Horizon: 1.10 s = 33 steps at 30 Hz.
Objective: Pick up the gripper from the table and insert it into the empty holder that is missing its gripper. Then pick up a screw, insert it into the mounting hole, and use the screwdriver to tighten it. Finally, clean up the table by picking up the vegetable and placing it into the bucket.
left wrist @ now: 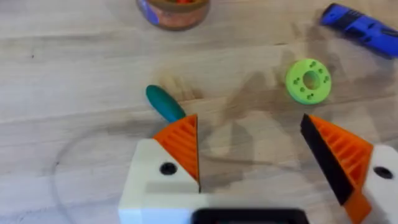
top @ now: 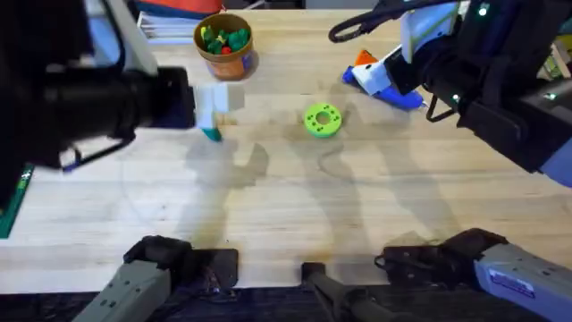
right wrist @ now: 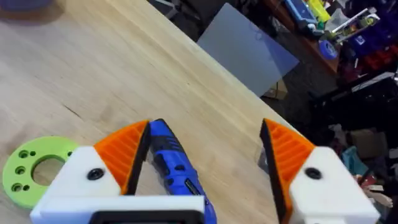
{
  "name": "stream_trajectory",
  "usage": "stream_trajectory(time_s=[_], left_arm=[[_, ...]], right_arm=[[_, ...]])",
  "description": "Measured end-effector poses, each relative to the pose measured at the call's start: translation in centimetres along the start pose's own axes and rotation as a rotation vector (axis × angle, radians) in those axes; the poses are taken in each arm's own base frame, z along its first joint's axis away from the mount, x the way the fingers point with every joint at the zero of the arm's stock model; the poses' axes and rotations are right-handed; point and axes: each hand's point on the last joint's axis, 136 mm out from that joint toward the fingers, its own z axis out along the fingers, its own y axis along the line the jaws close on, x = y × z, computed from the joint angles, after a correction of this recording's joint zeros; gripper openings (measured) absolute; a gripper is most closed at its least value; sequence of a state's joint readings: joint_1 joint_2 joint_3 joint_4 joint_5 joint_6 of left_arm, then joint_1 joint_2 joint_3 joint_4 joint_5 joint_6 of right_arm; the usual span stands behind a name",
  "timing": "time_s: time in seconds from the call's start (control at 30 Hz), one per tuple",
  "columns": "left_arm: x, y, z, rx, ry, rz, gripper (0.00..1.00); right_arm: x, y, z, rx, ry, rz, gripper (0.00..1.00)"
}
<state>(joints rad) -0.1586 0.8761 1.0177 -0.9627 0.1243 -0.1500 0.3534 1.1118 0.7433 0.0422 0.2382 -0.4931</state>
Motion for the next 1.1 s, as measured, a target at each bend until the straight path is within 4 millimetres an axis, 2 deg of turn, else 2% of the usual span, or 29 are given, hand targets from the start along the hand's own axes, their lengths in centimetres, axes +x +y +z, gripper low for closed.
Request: stream_trajectory(time_s=[0.27,0.5,0.67,0.9,1.1], left_arm=[[0.4,2.2,2.9,-0.045,0.157,-0.129,0.986],[2.1,5.7,5.6,-0.14,0.281,-0.498,0.986],[3.8,6.6,8.1,-0.195,0.388,-0.68,0.986],[4.6,6.7,11.6,-0.223,0.449,-0.724,0.986],[5.9,7.3,14.5,-0.328,0.48,-0.725,0.986]], right_arm=[[0.0,0.0,0.0,0.0,0.0,0.0,0.994],[0.0,0.0,0.0,0.0,0.001,0.0,0.994],[0.0,0.0,0.0,0.0,0.001,0.0,0.994],[0.0,0.0,0.0,0.0,0.001,0.0,0.994],[0.0,0.0,0.0,0.0,0.001,0.0,0.994]])
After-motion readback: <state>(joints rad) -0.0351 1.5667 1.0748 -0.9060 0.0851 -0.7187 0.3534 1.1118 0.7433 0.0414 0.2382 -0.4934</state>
